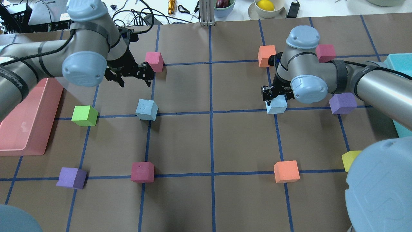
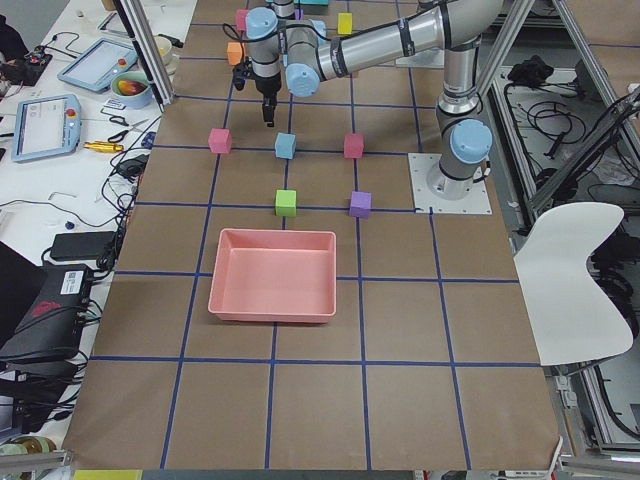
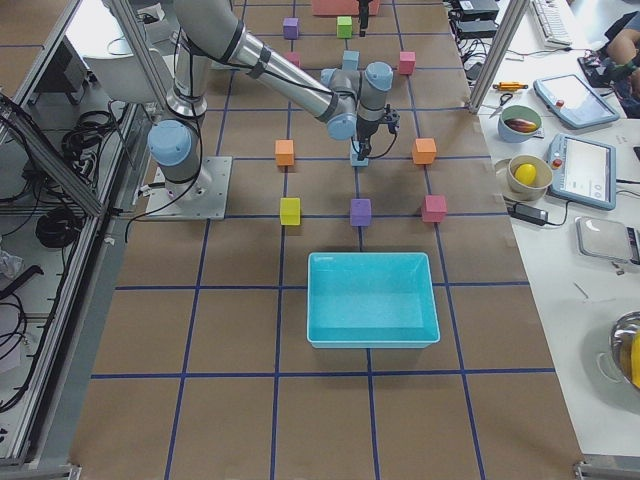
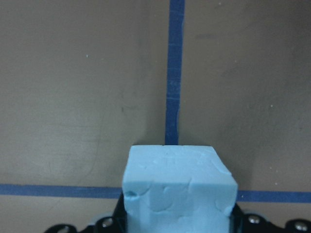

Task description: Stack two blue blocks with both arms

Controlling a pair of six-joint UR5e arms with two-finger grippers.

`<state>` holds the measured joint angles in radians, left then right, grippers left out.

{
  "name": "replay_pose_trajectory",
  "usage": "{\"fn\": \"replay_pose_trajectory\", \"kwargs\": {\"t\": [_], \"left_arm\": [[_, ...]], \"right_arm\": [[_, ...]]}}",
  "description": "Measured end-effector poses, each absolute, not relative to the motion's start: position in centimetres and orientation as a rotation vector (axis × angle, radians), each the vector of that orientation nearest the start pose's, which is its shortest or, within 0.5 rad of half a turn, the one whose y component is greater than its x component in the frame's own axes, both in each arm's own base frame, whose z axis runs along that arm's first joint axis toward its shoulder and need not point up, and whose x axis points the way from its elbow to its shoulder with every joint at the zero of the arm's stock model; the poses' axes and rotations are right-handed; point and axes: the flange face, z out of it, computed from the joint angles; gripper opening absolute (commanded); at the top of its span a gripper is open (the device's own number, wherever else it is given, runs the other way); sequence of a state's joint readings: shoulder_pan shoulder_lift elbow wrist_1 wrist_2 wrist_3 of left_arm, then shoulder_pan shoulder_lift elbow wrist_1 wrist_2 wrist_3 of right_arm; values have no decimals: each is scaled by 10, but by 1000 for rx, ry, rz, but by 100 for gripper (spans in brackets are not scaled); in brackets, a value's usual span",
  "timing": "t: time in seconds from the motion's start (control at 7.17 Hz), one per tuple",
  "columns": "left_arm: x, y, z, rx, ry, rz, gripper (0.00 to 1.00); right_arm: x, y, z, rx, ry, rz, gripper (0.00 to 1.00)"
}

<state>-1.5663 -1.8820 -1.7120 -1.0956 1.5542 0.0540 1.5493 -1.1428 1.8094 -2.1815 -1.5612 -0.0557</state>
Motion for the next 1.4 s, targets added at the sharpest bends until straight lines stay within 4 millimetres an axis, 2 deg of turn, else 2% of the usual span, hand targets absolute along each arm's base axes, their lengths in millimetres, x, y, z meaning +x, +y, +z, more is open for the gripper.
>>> {"fn": "replay_pose_trajectory", "kwargs": {"t": [0.14, 0.28, 0.42, 0.56, 0.7, 0.84, 1.12, 1.26, 1.4], "left_arm": [[-137, -578, 272, 107, 3153, -64, 100], [-139, -573, 251, 124, 3150, -75, 100], [-139, -570, 239, 135, 3149, -69, 100], [-140, -569, 231, 143, 3148, -56, 100], [-140, -567, 225, 148, 3148, -40, 100], [-139, -564, 219, 151, 3146, -20, 100], [-135, -560, 208, 168, 3119, 15, 100], [-134, -559, 206, 171, 3113, 22, 100], [-134, -559, 205, 166, 3111, 24, 61]], "right_arm": [[122, -586, 210, -50, 3129, 65, 0], [125, -598, 229, -48, 3129, 36, 0], [134, -615, 258, -50, 3128, 25, 0], [157, -632, 285, -38, 3127, 15, 0], [190, -647, 297, -13, 3127, 4, 0], [227, -660, 294, 7, 3126, -6, 0], [294, -680, 267, 32, 3124, -8, 0], [318, -686, 256, 45, 3111, -7, 0], [332, -689, 250, 51, 3089, 3, 0]]}}
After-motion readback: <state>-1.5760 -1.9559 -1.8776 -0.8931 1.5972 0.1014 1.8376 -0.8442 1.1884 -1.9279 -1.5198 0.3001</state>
